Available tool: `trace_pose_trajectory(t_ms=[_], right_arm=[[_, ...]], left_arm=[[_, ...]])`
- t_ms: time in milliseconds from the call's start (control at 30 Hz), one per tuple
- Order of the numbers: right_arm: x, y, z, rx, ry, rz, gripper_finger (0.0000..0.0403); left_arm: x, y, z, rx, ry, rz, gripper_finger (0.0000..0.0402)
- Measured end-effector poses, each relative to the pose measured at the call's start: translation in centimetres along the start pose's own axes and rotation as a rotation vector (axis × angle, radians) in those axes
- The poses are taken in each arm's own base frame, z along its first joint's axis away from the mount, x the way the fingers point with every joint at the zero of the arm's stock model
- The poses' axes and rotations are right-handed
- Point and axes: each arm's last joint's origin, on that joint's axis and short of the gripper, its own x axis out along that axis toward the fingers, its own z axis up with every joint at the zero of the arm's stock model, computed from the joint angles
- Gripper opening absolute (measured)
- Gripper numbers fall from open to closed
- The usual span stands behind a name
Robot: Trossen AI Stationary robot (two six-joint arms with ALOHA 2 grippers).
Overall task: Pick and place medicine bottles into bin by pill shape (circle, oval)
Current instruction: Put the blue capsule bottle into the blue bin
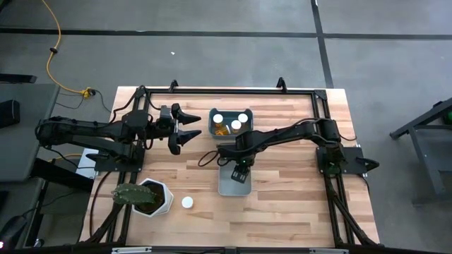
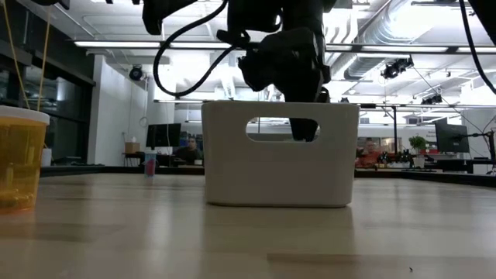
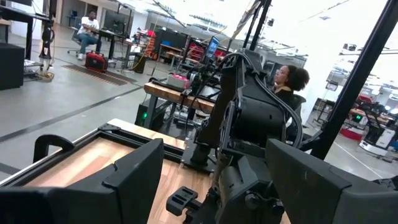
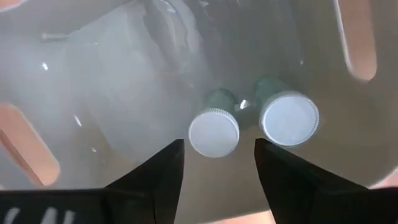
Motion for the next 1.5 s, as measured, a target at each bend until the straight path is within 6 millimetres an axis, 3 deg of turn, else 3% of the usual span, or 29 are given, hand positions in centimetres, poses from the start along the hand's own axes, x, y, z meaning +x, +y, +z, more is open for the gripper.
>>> trace_pose_trajectory(t_ms=[100,267,533,633,767,867,967,1500], right_arm=[[-1.1,0.0,-0.1,-0.11,-0.033,-0.024,0.0191],[-4.3,-0.3,-1.9,-0.249,-0.145,-0.084,0.0192],[-4.8,-3.9,-9.1,-0.155,-0.373,0.062,0.0193],[-5.2,-4.9,-10.9,-0.043,-0.598,0.158,0.0193],[-6.9,-5.5,-11.5,0.083,-1.05,0.27,0.0193],[-8.6,-5.8,-12.0,0.033,-1.365,0.275,0.0193],[-9.3,-6.0,-12.4,-0.092,-1.525,0.186,0.0193],[-10.1,-5.8,-12.4,-0.154,-1.566,0.145,0.0193]], left_arm=[[0.0,0.0,0.0,0.0,0.0,0.0,0.027],[0.0,0.0,0.0,0.0,0.0,-0.001,0.027],[0.0,0.1,-0.3,0.002,0.031,0.008,0.027],[0.0,0.1,-0.4,0.003,0.038,0.01,0.027],[0.0,0.2,-0.6,0.006,0.063,0.026,0.027],[0.0,0.2,-0.7,0.007,0.072,0.031,0.027],[0.0,0.2,-0.7,0.008,0.073,0.032,0.027],[0.0,0.2,-0.7,0.077,0.072,0.028,0.027]])
